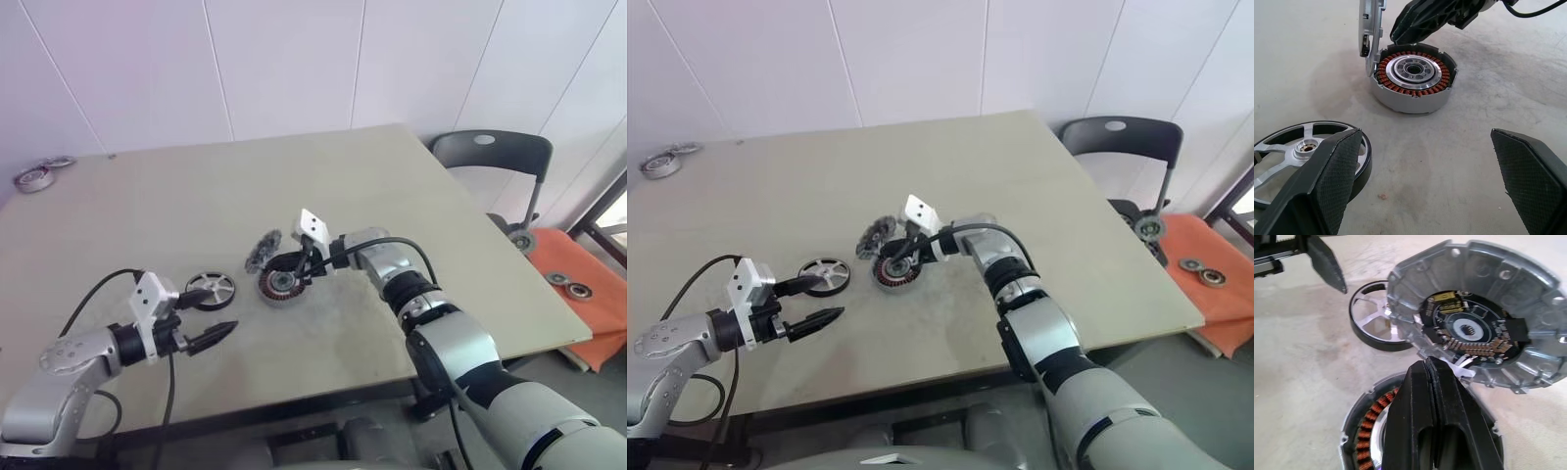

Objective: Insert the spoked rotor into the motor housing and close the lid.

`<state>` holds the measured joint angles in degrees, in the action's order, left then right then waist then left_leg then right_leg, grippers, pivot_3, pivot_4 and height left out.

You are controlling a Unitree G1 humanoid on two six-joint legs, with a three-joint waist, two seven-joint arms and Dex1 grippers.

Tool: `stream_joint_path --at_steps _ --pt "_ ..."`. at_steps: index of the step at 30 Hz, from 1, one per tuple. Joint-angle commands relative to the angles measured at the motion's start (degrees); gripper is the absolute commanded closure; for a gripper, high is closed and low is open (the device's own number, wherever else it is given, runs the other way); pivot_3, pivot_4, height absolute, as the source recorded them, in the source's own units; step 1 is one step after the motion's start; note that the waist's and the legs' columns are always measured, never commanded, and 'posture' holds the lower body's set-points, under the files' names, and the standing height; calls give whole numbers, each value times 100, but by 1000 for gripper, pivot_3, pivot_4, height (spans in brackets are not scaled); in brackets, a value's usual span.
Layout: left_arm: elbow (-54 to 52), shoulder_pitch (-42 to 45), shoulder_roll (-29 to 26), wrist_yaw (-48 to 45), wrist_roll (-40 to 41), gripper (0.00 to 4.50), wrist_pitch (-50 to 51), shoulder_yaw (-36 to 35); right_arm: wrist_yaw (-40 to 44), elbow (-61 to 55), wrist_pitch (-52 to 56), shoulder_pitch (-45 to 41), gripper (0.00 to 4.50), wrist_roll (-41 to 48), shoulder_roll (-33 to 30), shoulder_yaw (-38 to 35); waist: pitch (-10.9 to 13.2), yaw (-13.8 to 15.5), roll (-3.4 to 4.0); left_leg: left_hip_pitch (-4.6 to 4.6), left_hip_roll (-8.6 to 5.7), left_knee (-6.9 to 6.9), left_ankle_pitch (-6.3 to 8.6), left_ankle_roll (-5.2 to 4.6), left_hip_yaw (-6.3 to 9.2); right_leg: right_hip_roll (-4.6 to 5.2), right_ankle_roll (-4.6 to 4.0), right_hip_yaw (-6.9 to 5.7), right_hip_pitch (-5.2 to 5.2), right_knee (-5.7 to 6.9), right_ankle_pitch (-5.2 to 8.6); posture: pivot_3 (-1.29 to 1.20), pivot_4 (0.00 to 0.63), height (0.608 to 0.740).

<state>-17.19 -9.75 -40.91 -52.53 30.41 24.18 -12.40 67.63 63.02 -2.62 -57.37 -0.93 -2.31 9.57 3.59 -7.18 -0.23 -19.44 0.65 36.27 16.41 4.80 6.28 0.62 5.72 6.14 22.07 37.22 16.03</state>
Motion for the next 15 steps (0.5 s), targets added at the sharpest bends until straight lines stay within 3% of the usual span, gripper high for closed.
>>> stream_joint_path --at_steps 1,6,15 --pt "-115 105 -27 -8 9 0 -101 -92 62 -303 69 -190 4470 193 -4 -160 0 -1 0 0 0 0 0 0 0 0 0 0 0 0 0 0 0 740" --pt "-88 146 -38 -10 23 0 -99 -137 474 -653 246 -139 4470 260 -143 -108 0 0 0 -1 0 -1 0 0 0 0 0 0 1 -1 0 0 0 740" --pt "-77 200 35 43 -2 0 -113 -81 -35 -634 98 -121 4470 127 107 -11 0 -7 0 -1 0 -1 0 0 0 0 0 0 2 0 0 0 0 740"
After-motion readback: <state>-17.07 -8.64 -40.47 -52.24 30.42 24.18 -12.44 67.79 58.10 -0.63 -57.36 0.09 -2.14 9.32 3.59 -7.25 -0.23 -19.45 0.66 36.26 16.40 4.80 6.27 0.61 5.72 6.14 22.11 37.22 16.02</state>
